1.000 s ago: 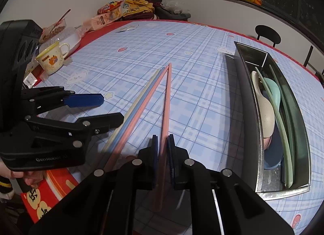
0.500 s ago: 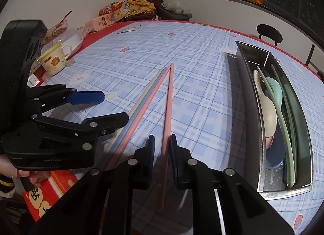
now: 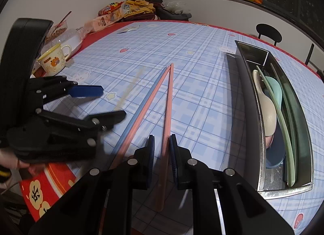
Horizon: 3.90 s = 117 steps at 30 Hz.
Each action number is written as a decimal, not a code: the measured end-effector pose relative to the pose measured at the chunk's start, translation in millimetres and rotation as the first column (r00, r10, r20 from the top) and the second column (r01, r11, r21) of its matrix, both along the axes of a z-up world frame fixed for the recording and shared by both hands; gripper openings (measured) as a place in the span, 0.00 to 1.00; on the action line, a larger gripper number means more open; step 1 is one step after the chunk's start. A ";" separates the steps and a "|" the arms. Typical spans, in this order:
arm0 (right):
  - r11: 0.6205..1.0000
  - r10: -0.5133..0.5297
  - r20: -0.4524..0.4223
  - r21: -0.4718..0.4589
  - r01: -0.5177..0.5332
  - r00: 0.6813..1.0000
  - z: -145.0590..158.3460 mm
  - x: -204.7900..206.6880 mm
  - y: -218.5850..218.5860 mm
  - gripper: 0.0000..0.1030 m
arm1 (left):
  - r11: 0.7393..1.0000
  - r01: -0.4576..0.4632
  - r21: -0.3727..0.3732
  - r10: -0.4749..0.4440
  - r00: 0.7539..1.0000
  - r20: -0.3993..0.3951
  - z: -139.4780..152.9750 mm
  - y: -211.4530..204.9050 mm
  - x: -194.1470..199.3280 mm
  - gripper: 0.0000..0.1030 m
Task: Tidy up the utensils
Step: 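Close the right tool on the pink chopstick while the left tool grasps the beige chopstick, then carry the pink and beige chopsticks over the steel caddy with both tools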
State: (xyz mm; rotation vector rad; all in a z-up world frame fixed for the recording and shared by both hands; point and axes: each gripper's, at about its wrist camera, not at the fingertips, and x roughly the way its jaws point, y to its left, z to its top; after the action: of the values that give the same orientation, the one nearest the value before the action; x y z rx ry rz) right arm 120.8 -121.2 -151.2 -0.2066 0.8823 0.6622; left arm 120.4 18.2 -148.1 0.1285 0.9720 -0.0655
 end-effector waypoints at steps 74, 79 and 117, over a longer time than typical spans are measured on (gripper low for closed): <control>0.990 -0.127 0.205 0.086 0.111 0.971 26.8 -4.5 -2.7 0.06 | 0.986 0.032 -0.161 0.005 0.973 0.229 20.2 64.1 -38.4 0.10; 0.987 -0.136 0.214 0.114 0.114 0.967 29.4 -6.3 -7.5 0.06 | 0.988 0.016 -0.156 0.025 0.966 0.258 23.7 65.6 -42.8 0.10; 0.918 -0.164 0.079 0.377 0.122 0.983 41.5 3.3 -58.0 0.06 | 0.932 0.132 -0.338 0.006 0.926 0.377 91.5 35.1 -82.6 0.10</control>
State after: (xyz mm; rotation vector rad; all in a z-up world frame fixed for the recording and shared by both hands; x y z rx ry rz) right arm 124.1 -179.2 -109.7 0.1608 0.6445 0.6613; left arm 37.8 53.3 -56.7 -0.1619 0.5607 -0.2690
